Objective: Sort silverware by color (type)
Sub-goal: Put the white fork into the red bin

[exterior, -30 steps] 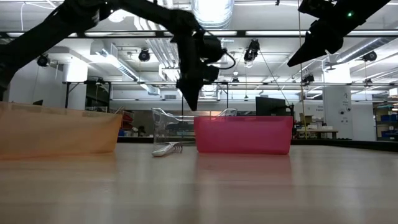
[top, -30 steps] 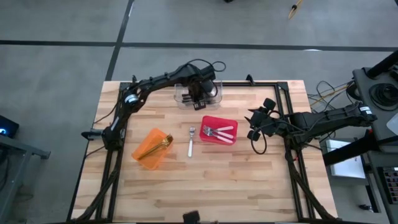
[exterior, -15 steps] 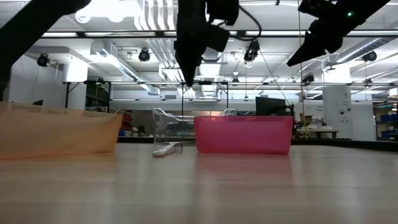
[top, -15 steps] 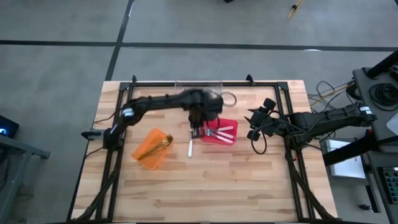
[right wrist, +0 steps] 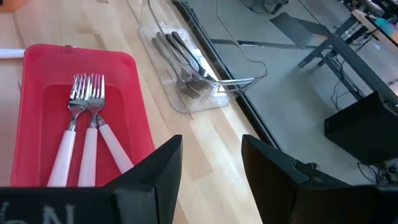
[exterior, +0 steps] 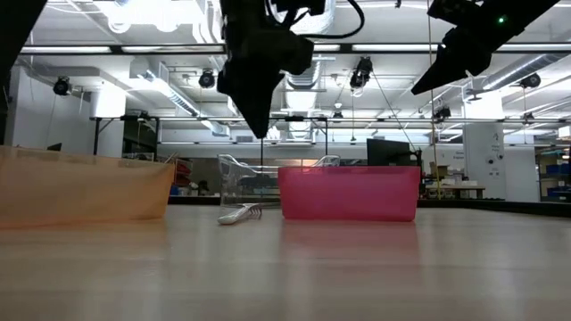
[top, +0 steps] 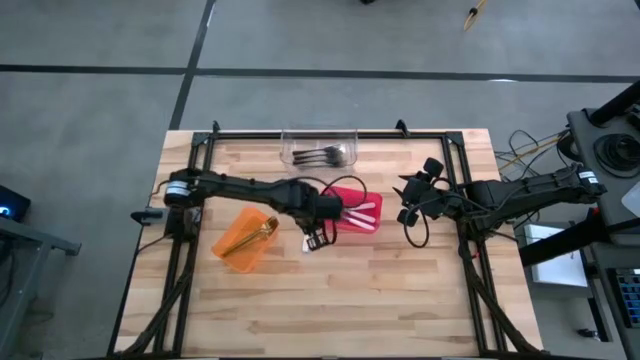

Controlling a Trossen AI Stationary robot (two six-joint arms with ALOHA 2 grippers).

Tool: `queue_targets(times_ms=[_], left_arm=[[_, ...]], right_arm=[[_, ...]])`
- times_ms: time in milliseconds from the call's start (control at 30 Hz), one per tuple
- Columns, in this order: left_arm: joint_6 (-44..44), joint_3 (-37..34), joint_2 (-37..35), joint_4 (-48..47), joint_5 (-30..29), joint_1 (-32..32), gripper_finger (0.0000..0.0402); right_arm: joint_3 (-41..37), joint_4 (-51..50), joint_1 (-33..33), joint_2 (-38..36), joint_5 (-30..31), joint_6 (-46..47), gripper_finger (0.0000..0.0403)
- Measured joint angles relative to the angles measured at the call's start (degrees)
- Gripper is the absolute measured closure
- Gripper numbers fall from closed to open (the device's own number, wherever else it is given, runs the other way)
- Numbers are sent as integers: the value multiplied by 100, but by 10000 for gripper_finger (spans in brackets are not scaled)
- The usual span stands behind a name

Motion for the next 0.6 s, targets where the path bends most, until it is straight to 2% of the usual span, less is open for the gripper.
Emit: queue_targets(times_ms=[167, 267, 400, 600], left_arm=[[-350, -303, -38, 598, -163, -27, 381], [-850, -303, 34, 587, -161, -23, 381], [-1195, -309, 78, 529, 138, -81, 381], [-1733, -307, 78, 487, 184, -161, 377]], right_arm=[[0, 32, -1, -1, 0, -7, 245], [0, 40, 1, 0, 0, -26, 245], [0, 193, -1, 0, 5, -136, 245], [0, 322, 1, 0, 0, -155, 245]])
